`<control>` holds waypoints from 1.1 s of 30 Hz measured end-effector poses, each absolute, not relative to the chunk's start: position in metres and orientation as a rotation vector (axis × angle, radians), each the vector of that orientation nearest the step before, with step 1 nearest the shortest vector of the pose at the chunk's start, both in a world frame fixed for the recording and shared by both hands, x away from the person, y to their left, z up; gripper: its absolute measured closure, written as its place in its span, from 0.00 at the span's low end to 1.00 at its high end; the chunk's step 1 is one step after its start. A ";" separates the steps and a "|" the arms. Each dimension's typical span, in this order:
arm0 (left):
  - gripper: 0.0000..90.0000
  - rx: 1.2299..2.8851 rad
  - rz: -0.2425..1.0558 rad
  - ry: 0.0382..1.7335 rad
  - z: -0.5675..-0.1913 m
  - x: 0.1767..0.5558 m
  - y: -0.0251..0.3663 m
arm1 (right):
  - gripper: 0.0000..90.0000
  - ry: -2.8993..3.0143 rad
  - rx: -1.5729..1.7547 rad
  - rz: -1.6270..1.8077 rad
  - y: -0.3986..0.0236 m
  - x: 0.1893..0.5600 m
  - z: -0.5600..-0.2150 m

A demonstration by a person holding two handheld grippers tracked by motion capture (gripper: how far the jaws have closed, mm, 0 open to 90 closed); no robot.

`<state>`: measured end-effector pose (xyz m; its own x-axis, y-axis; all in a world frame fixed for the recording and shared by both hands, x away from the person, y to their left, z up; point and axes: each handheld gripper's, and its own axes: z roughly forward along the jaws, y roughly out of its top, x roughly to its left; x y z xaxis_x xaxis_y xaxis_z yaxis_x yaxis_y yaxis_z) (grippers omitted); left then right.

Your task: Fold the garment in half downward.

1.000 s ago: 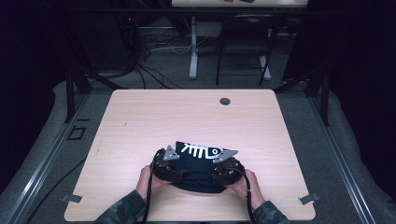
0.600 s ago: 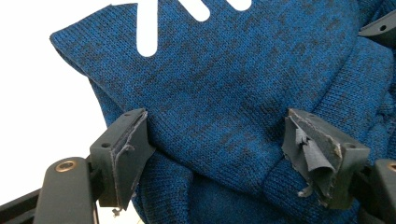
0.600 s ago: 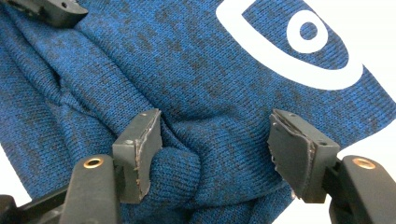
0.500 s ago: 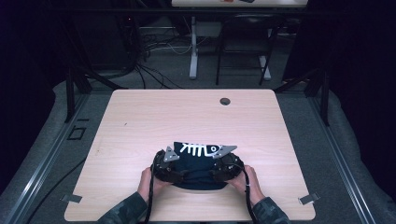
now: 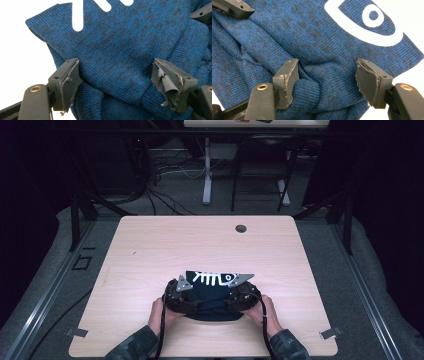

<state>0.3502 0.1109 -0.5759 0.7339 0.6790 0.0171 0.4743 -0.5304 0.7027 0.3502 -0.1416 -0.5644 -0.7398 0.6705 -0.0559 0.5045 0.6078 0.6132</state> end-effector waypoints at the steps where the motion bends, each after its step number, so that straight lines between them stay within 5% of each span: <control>1: 0.26 2.226 0.377 0.868 -0.576 0.351 0.111 | 0.39 2.551 0.964 0.857 -0.142 0.352 -0.565; 9: 0.26 2.217 0.371 0.885 -0.576 0.351 0.112 | 0.38 2.544 0.951 0.848 -0.142 0.352 -0.564; 18: 0.25 2.207 0.374 0.901 -0.576 0.351 0.112 | 0.22 2.505 0.969 0.858 -0.151 0.349 -0.554; 25: 0.10 2.192 0.369 0.892 -0.568 0.350 0.115 | 0.15 2.481 0.982 0.912 -0.158 0.345 -0.543; 33: 0.05 2.151 0.432 0.897 -0.551 0.342 0.134 | 0.09 2.388 1.017 0.998 -0.182 0.330 -0.519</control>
